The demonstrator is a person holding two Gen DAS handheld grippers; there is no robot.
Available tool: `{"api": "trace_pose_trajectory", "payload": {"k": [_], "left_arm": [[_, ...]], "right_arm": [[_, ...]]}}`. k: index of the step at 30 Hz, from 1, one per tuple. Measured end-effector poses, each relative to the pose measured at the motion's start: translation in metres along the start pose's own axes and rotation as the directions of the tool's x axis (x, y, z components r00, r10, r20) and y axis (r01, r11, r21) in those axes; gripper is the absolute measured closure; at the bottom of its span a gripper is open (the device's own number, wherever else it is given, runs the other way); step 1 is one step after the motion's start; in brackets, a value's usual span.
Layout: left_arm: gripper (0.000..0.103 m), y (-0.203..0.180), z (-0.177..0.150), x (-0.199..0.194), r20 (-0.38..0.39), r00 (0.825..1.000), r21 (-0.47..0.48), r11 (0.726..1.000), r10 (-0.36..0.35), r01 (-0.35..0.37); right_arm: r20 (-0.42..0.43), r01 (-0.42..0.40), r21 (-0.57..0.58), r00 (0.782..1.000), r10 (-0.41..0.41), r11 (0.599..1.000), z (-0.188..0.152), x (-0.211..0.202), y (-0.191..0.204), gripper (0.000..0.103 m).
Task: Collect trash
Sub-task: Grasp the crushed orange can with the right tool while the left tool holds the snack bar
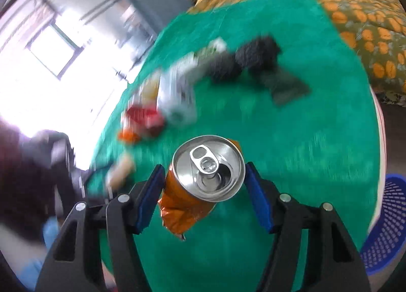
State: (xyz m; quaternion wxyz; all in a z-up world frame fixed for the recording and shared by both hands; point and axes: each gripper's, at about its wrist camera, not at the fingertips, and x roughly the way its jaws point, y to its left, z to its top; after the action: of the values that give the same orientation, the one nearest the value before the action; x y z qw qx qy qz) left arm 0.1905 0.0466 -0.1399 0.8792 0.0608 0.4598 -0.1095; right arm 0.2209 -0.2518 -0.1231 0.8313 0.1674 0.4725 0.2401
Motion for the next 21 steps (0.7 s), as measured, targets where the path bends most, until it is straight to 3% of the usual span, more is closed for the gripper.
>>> {"api": "trace_pose_trajectory", "payload": {"k": [4,11,16,21], "left_arm": [[0.005,0.0,0.0,0.0,0.0,1.0,0.0,1.0,0.001,-0.001],[0.005,0.0,0.0,0.0,0.0,1.0,0.0,1.0,0.001,-0.001],[0.005,0.0,0.0,0.0,0.0,1.0,0.0,1.0,0.001,-0.001],[0.005,0.0,0.0,0.0,0.0,1.0,-0.001,1.0,0.001,-0.001]], "right_arm": [[-0.017,0.009,-0.006,1.0,-0.009,1.0,-0.021,-0.012,-0.02,0.037],[0.042,0.174,-0.018,0.984,-0.173,0.985,-0.028,-0.033,-0.034,0.028],[0.118,0.262,-0.101,0.961,-0.25,0.96,-0.036,-0.041,-0.015,0.02],[0.184,0.333,-0.295,0.94,-0.289,0.896,-0.051,-0.037,0.033,0.009]]}}
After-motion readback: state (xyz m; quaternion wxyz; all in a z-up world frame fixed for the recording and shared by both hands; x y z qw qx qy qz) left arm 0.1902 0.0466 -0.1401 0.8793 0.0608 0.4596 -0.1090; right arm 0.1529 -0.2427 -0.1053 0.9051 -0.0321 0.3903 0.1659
